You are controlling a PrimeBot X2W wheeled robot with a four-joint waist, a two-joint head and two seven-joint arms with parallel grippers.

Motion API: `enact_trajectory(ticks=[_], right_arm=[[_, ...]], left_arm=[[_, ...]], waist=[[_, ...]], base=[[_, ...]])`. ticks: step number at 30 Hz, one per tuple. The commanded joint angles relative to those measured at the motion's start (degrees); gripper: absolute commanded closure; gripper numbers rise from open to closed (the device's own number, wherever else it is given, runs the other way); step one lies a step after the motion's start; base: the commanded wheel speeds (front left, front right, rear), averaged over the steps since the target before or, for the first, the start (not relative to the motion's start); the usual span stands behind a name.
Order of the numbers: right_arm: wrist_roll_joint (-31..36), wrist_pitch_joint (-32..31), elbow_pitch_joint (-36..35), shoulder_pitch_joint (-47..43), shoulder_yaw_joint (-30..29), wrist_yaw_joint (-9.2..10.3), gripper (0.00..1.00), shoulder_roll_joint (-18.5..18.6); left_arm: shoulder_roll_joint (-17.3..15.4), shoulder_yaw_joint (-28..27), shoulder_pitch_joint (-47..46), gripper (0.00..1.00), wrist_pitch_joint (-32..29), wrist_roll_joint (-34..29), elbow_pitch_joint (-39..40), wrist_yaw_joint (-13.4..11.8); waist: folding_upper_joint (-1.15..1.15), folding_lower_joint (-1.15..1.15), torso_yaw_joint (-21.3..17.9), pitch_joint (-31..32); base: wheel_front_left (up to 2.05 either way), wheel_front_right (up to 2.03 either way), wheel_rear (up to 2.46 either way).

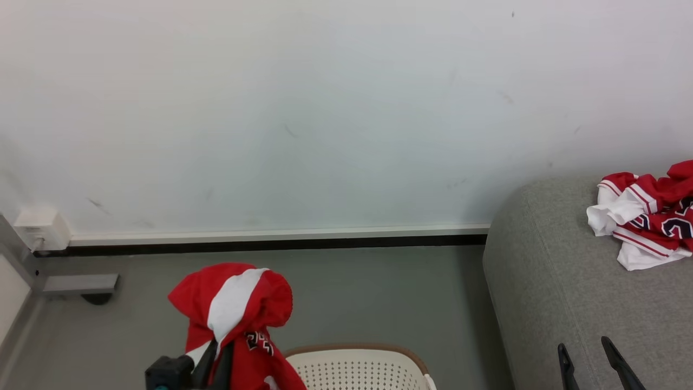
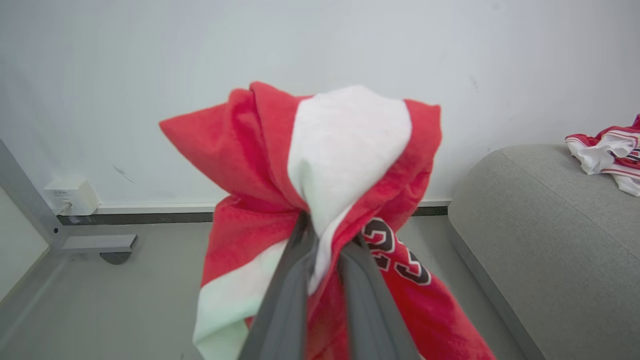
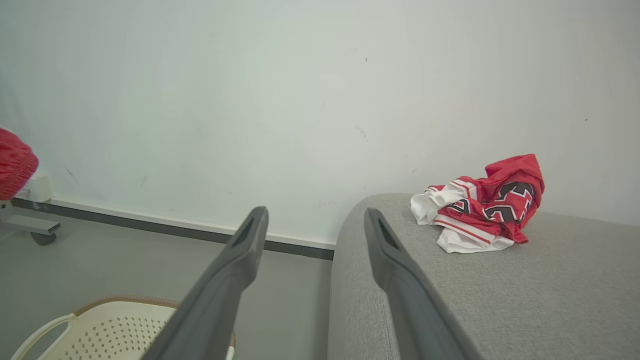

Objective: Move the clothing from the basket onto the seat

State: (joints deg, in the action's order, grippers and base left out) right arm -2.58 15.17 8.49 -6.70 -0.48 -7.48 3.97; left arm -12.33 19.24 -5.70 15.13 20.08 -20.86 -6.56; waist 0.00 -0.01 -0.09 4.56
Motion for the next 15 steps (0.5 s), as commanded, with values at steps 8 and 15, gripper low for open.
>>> enact_trajectory(ticks=[8,15], right_arm=[[-0.9,0.0,1.4,-1.5,0.3,-0.01,0.00,0.3],[-1.7,0.0,2.2,-1.6,0.6,-0.01,0.00,0.2]], left_arm=[[-1.7,-1.1,4.2,1.00,0.0,-0.8,3.7,-0.8],[-1.9,-0.6,5.4,1.00,-0.1,-0.3,5.4,-0.5]], waist=[[0.00,0.01,1.0,1.7],[0.00,0.01,1.5,2.6]], base=[[0.00,0.00,0.00],[0.00,0.00,0.00]])
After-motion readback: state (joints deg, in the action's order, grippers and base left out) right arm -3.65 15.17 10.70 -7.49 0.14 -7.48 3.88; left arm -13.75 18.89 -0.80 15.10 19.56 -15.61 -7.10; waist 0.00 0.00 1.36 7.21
